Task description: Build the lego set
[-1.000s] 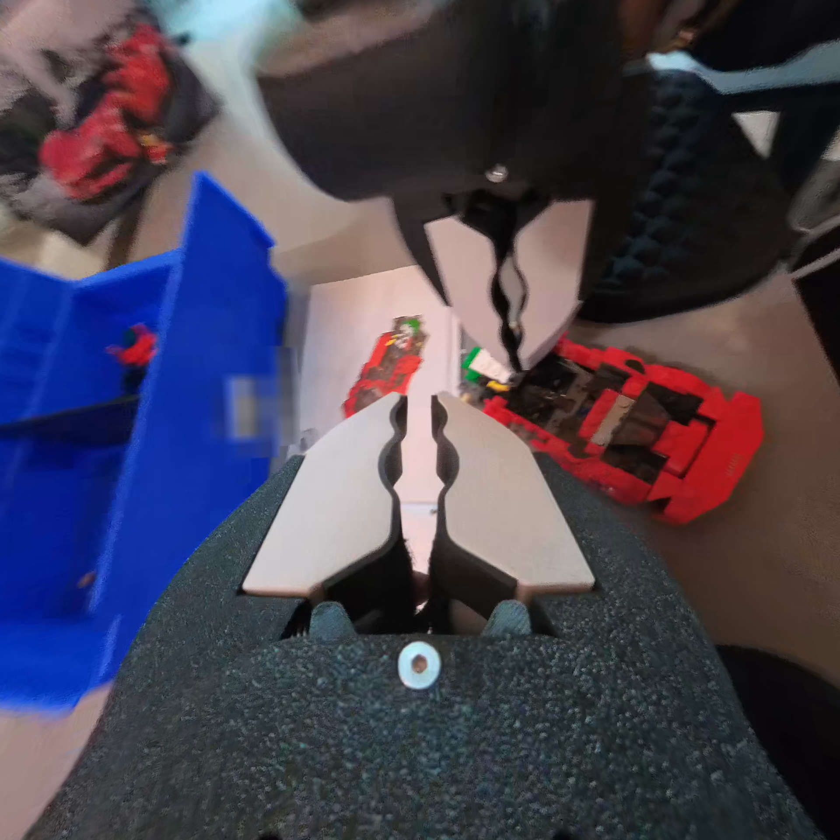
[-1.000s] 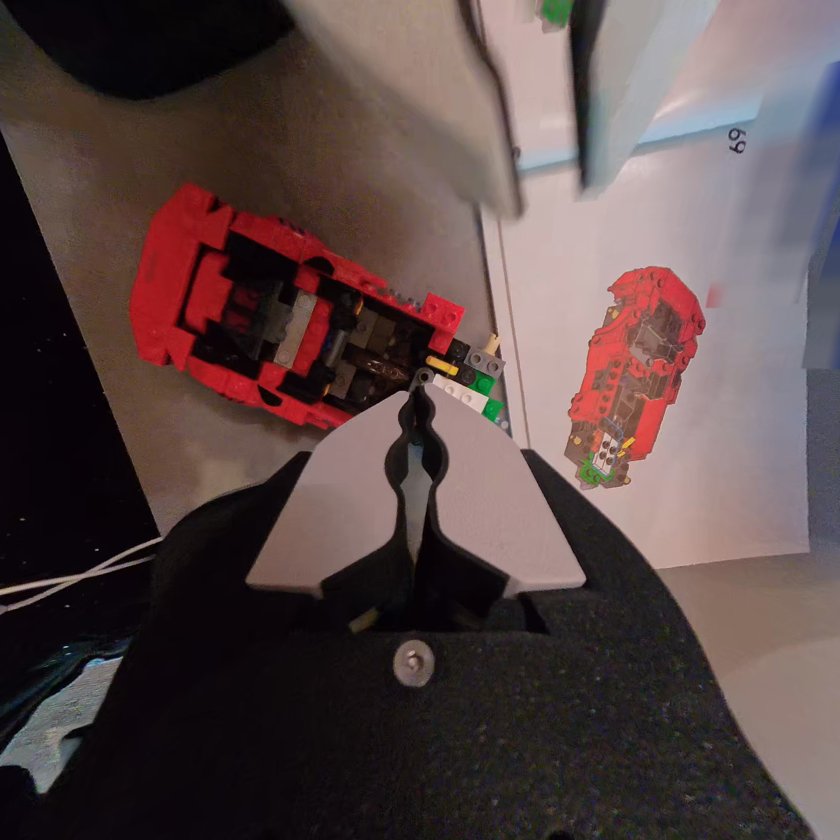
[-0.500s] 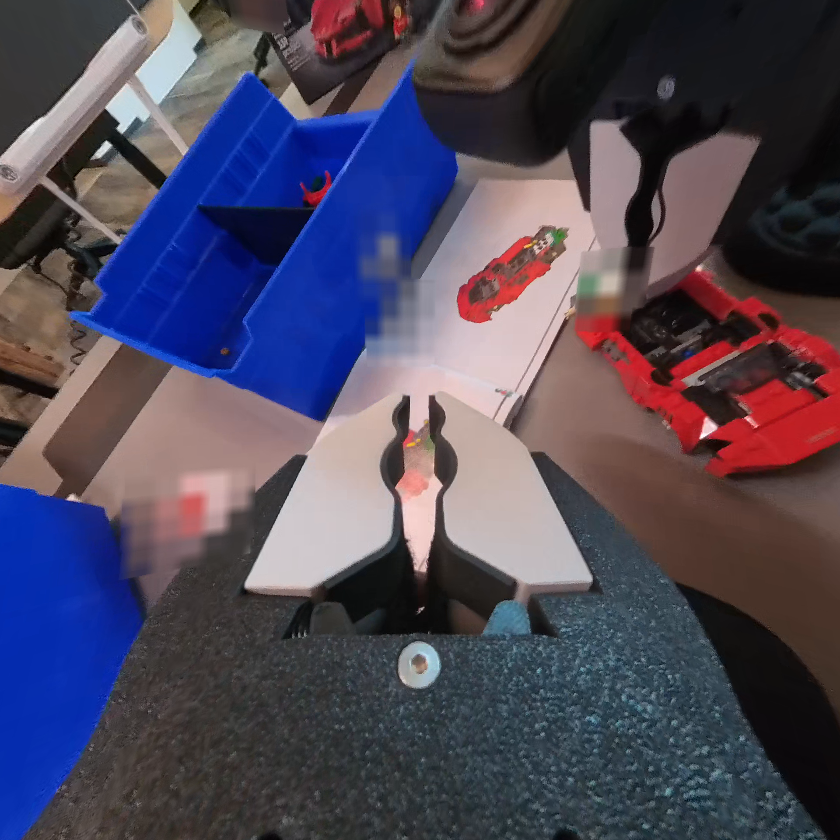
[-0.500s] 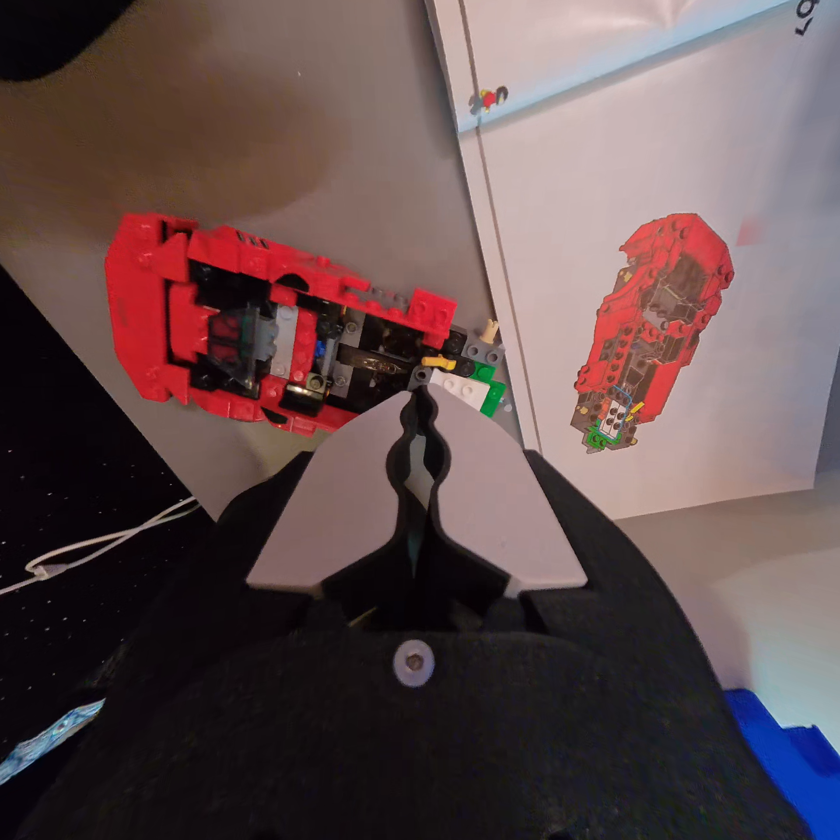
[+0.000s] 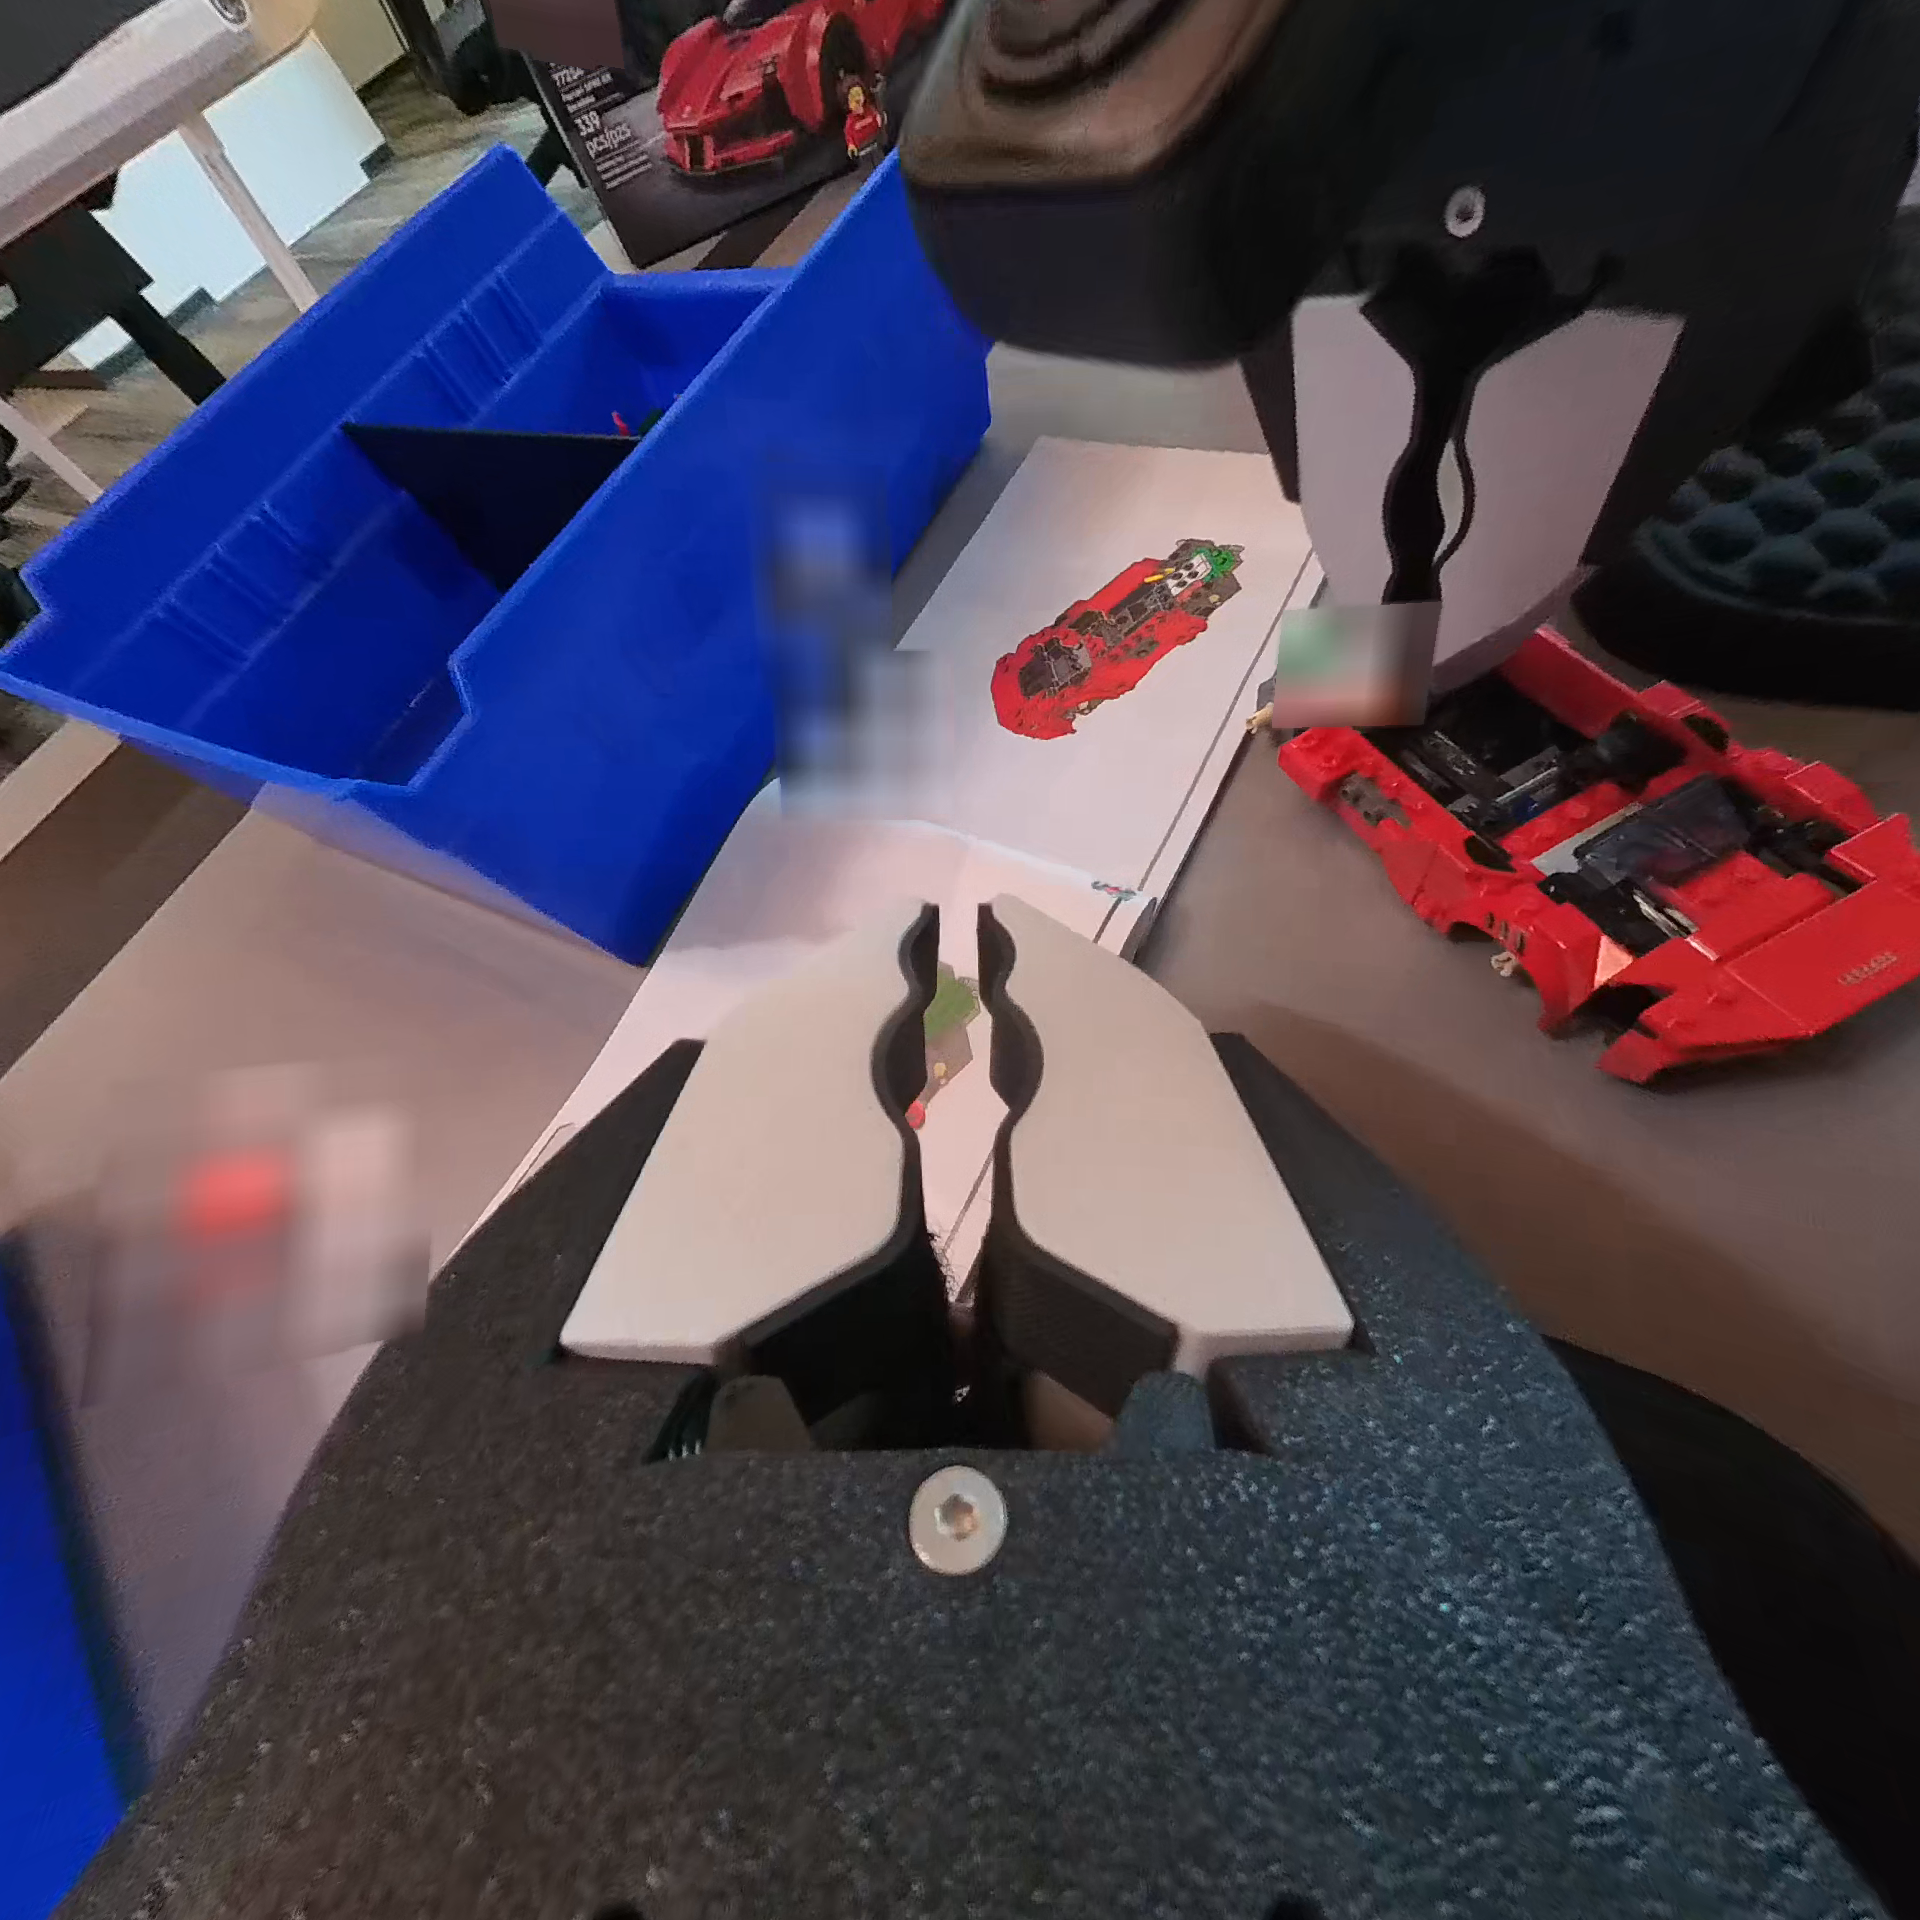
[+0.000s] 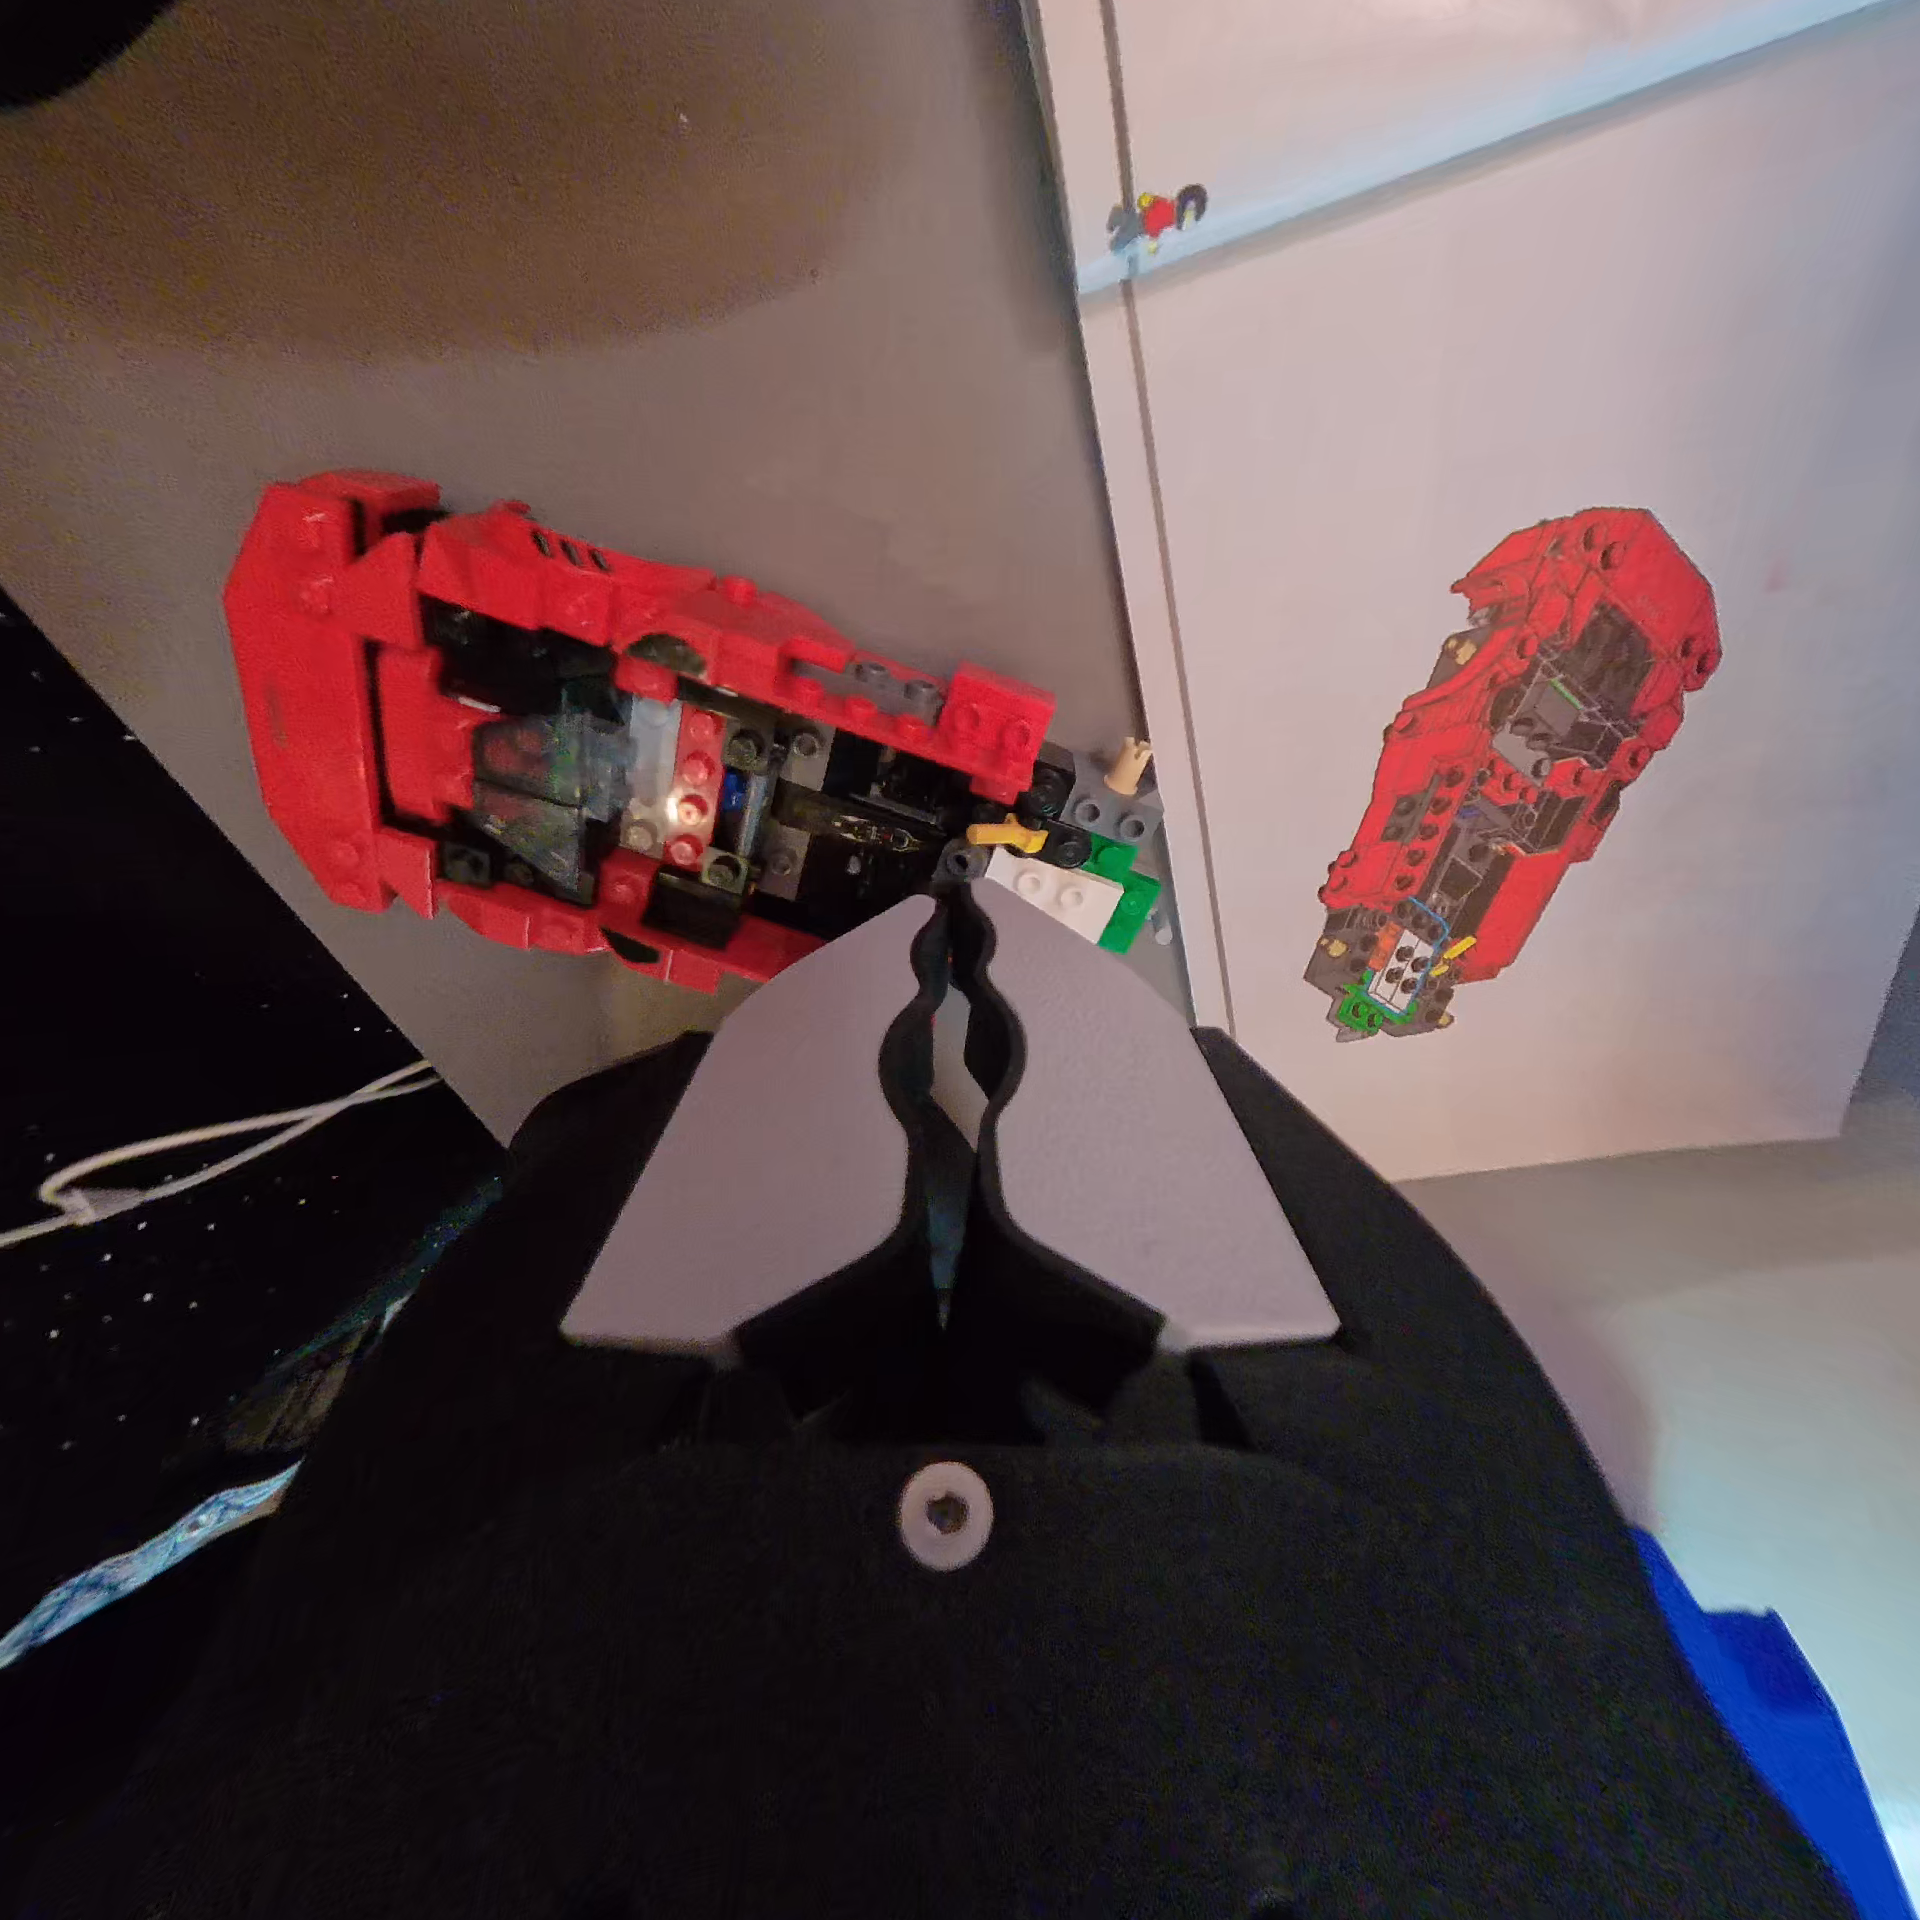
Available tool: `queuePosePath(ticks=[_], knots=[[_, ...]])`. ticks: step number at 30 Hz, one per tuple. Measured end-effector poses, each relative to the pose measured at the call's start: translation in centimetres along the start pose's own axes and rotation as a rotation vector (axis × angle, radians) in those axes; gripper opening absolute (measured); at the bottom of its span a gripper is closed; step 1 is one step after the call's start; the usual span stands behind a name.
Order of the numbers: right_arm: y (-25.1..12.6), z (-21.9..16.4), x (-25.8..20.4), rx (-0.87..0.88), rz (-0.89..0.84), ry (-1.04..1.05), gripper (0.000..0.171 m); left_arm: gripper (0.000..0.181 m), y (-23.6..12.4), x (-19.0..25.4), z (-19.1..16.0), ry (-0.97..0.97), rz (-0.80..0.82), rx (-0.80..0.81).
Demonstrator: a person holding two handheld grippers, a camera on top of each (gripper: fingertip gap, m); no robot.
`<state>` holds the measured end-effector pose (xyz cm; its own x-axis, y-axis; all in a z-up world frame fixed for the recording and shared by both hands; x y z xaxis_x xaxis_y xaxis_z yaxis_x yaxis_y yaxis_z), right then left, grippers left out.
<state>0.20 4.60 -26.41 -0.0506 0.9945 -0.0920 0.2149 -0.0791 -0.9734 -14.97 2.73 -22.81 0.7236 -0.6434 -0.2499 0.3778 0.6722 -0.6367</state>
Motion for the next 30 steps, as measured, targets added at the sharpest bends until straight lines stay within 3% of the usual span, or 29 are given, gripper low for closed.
queuePosePath(ticks=[6,18,19,22,25,30], knots=[[-0.9,-0.2,0.4,0.113,-0.019,0.007,0.000,0.007,0.3,0.0,-0.3,-0.004,-0.002,-0.012],[-1.2,-0.8,0.2,0.116,-0.053,-0.033,0.000,0.007,0.5,0.2,-0.4,0.010,-0.019,-0.017],[-1.4,-0.8,0.1,0.128,-0.074,-0.086,0.011,0.007,0.5,0.2,-0.4,0.014,-0.023,-0.012],[-1.5,-0.5,-1.0,0.213,-0.120,-0.395,0.021,0.007,0.5,0.5,-0.1,0.022,-0.038,0.006],[-1.1,0.2,-1.1,0.280,-0.184,-0.660,0.014,0.007,0.4,0.7,0.2,0.027,-0.054,0.029],[-0.4,0.7,-1.3,0.208,-0.163,-0.871,0.014,0.007,0.4,0.8,0.3,0.046,-0.053,0.042]])
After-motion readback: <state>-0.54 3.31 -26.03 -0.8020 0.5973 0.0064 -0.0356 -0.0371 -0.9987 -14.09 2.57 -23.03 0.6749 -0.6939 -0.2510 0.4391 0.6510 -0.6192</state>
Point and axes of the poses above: each gripper's, where its closed fingertips meet, y out along the fingers, z out of its top, x = y × z across the jaws, the point moved 4 cm from there along -y, back along the fingers, and after that the axes turned 12 degrees about -x, right-handed, at the moved point
